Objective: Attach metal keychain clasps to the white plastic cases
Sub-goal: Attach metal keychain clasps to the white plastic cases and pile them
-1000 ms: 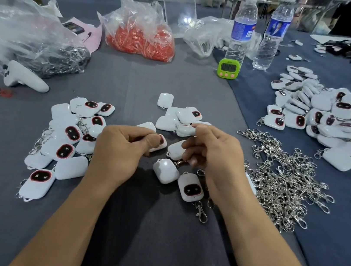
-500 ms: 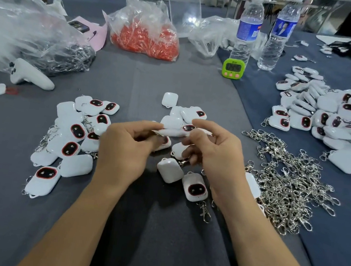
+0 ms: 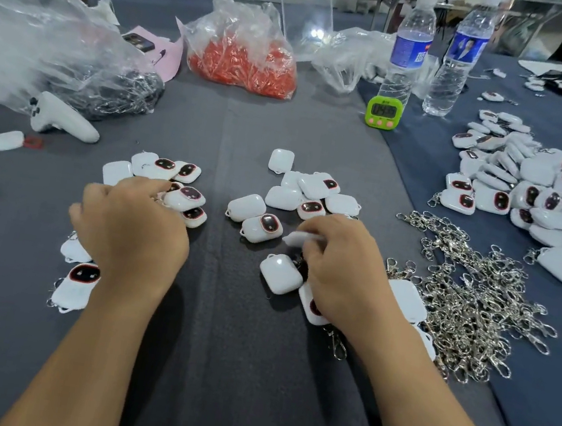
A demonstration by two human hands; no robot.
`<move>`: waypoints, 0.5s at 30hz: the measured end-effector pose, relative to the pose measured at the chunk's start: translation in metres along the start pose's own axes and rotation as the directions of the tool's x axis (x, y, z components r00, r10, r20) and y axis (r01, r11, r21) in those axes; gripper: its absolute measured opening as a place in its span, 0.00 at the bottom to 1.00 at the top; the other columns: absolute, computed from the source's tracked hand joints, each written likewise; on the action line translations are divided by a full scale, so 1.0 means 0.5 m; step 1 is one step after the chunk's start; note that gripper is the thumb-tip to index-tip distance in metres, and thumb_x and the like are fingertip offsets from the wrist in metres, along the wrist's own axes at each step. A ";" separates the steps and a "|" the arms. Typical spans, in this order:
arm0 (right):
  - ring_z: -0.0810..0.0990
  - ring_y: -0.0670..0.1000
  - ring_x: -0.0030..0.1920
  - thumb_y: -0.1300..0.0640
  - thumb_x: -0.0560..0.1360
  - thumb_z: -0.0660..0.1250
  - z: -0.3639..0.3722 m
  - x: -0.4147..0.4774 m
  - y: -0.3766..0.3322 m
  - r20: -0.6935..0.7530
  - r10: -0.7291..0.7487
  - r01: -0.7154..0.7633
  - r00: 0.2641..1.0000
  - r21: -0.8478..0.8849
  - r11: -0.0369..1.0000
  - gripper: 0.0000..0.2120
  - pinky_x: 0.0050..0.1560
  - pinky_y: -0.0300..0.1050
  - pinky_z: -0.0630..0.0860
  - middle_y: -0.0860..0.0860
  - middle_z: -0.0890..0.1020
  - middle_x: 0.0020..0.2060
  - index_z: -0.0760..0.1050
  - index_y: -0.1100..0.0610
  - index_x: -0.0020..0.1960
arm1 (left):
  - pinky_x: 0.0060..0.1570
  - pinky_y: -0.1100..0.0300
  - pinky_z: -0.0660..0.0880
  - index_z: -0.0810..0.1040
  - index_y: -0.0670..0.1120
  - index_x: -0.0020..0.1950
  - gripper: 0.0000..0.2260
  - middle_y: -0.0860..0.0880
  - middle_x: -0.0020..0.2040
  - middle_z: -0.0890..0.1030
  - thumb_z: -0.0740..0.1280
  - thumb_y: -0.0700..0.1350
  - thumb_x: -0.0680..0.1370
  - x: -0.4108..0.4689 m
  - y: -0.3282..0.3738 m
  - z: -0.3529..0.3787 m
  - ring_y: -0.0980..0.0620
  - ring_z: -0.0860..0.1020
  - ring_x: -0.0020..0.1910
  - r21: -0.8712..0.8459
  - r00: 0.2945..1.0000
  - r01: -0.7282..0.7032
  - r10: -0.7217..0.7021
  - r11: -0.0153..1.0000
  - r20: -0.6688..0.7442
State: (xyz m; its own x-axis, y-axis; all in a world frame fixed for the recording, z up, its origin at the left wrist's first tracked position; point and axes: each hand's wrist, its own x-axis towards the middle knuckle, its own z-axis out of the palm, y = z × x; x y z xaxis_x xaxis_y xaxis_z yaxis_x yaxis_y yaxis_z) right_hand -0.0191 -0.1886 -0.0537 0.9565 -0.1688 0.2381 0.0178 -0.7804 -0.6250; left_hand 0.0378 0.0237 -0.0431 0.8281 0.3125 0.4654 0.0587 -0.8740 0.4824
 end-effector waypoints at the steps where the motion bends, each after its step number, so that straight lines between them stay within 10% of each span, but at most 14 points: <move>1: 0.77 0.45 0.43 0.60 0.78 0.63 0.000 0.001 0.001 -0.038 0.066 -0.063 0.997 0.085 0.994 0.11 0.42 0.41 0.72 0.40 0.81 0.40 0.81 0.48 0.49 | 0.57 0.46 0.63 0.86 0.48 0.56 0.16 0.43 0.56 0.84 0.66 0.36 0.73 -0.004 0.006 0.001 0.36 0.72 0.57 0.025 1.000 -0.023 0.023 0.999 -0.019; 7: 0.78 0.44 0.38 0.57 0.79 0.62 -0.016 0.008 0.001 -0.243 0.250 -0.148 0.937 0.374 0.916 0.09 0.37 0.35 0.70 0.43 0.82 0.36 0.78 0.47 0.45 | 0.55 0.51 0.68 0.86 0.50 0.54 0.12 0.48 0.51 0.85 0.73 0.43 0.71 -0.085 0.102 0.014 0.42 0.77 0.52 -0.145 0.914 -0.394 0.403 0.908 0.042; 10: 0.82 0.49 0.31 0.60 0.78 0.62 -0.023 0.014 0.001 -0.188 0.393 -0.189 0.900 0.645 0.740 0.08 0.36 0.49 0.76 0.52 0.84 0.33 0.79 0.53 0.45 | 0.47 0.58 0.67 0.85 0.55 0.55 0.11 0.53 0.44 0.81 0.74 0.53 0.73 -0.121 0.132 0.028 0.48 0.77 0.47 -0.250 0.853 -0.405 0.462 0.879 0.244; 15: 0.82 0.53 0.29 0.62 0.74 0.64 -0.026 0.018 -0.001 -0.088 0.448 -0.206 0.890 0.799 0.565 0.03 0.27 0.44 0.74 0.57 0.82 0.31 0.76 0.57 0.46 | 0.45 0.60 0.67 0.85 0.61 0.51 0.07 0.58 0.48 0.79 0.73 0.58 0.73 -0.110 0.126 0.049 0.55 0.76 0.49 -0.274 0.786 -0.343 0.434 0.899 0.441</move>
State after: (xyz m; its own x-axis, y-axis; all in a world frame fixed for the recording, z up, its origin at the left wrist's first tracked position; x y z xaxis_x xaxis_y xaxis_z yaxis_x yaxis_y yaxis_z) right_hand -0.0140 -0.1973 -0.0415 0.8335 -0.5525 -0.0030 0.0457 0.0743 -0.9962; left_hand 0.0093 -0.0577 -0.0564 0.9219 -0.2976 0.2480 -0.3836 -0.7906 0.4773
